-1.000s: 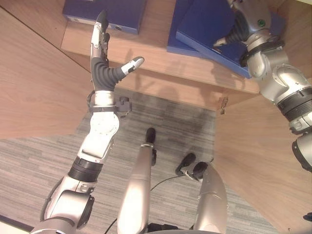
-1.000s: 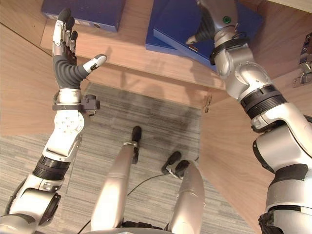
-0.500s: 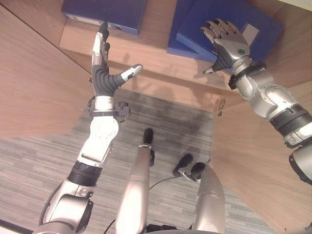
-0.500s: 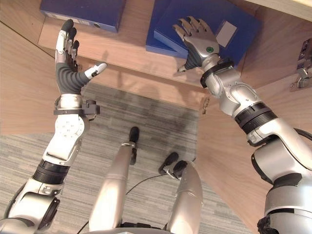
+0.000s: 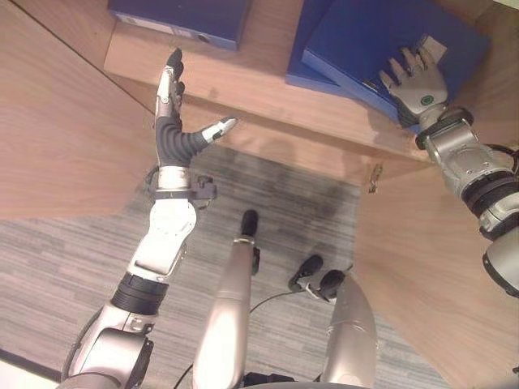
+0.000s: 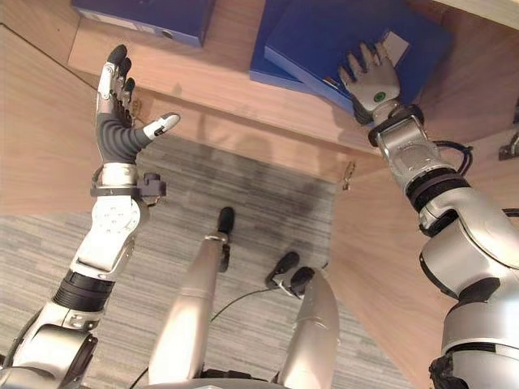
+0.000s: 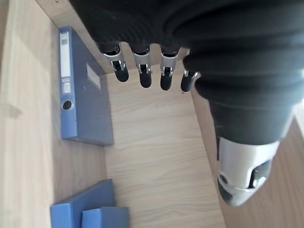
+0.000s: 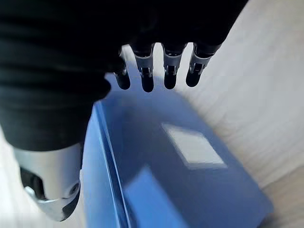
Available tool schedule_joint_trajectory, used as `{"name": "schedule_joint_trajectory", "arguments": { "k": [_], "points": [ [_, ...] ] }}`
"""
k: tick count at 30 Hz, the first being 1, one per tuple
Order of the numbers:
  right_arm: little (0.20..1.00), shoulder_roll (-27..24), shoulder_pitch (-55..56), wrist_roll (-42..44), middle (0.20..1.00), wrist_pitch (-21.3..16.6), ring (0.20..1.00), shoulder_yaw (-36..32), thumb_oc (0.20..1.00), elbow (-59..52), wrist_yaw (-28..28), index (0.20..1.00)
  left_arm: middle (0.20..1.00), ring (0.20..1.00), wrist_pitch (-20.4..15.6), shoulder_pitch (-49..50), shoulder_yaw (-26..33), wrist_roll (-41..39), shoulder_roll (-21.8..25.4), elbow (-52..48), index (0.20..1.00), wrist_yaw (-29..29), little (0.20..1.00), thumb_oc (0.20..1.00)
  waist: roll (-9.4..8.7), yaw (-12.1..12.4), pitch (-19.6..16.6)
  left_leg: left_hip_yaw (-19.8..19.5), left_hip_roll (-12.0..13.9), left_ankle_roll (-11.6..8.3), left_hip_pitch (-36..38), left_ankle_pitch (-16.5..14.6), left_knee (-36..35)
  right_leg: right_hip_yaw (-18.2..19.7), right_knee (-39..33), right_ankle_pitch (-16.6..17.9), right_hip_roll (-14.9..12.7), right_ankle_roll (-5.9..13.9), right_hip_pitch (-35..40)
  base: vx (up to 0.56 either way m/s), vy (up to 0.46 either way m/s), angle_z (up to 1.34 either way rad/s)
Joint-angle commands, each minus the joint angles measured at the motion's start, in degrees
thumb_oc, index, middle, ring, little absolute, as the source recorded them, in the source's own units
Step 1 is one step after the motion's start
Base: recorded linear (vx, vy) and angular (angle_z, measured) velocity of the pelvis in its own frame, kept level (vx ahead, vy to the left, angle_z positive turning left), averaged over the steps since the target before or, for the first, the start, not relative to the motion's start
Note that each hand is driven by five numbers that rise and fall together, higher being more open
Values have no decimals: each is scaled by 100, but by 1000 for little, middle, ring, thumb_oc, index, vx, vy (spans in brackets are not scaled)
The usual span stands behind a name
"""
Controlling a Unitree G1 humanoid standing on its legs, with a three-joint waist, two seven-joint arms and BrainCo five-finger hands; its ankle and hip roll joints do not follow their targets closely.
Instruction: Put the empty folder in the office cabinet
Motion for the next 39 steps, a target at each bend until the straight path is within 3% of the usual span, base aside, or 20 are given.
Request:
{"name": "schedule_joint_trajectory", "arguments": {
  "k": [1, 15, 20, 30, 39],
  "points": [
    [1000, 6, -361, -497, 1000, 464, 1000, 245, 1000, 440, -77, 1000, 1000, 1000, -369, 79, 1, -12, -54, -261, 1000, -33, 1000, 1000, 127, 28, -269, -116, 240, -59, -15, -1241, 689, 498, -696, 349, 18, 693, 220, 3, -19, 14],
    [1000, 128, 30, -807, 1000, 774, 1000, 77, 1000, 1568, -22, 1000, 1000, 1000, -300, 259, 157, 58, -154, -340, 1000, -123, 1000, 1000, 223, 83, -248, -164, 142, -109, -347, -1101, 628, 468, -576, 304, -63, 676, -110, 2, -14, 7],
    [1000, -52, -58, -948, 1000, 849, 1000, 226, 1000, 1760, 69, 1000, 1000, 1000, -283, 328, 212, 68, -137, -349, 1000, -174, 1000, 1000, 221, 82, -236, -196, 98, -129, -432, -1041, 595, 470, -532, 283, -80, 663, -179, 3, -19, 6],
    [1000, -946, -781, -857, 1000, 805, 1000, 832, 1000, 1942, 203, 1000, 1000, 1000, -264, 625, 415, 57, 41, -485, 1000, -361, 1000, 1000, 167, 68, -259, -236, 71, -156, -380, -1010, 544, 461, -477, 246, -116, 615, -143, 15, -18, 6],
    [1000, -1323, -1245, -726, 1000, 919, 1000, 1147, 1000, 1964, 280, 1000, 1000, 1000, -161, 865, 631, 145, 169, -581, 1000, -443, 1000, 1000, 172, 19, -253, -207, 62, -160, -306, -982, 488, 480, -460, 249, -125, 598, -89, 0, 0, 0]
  ]
}}
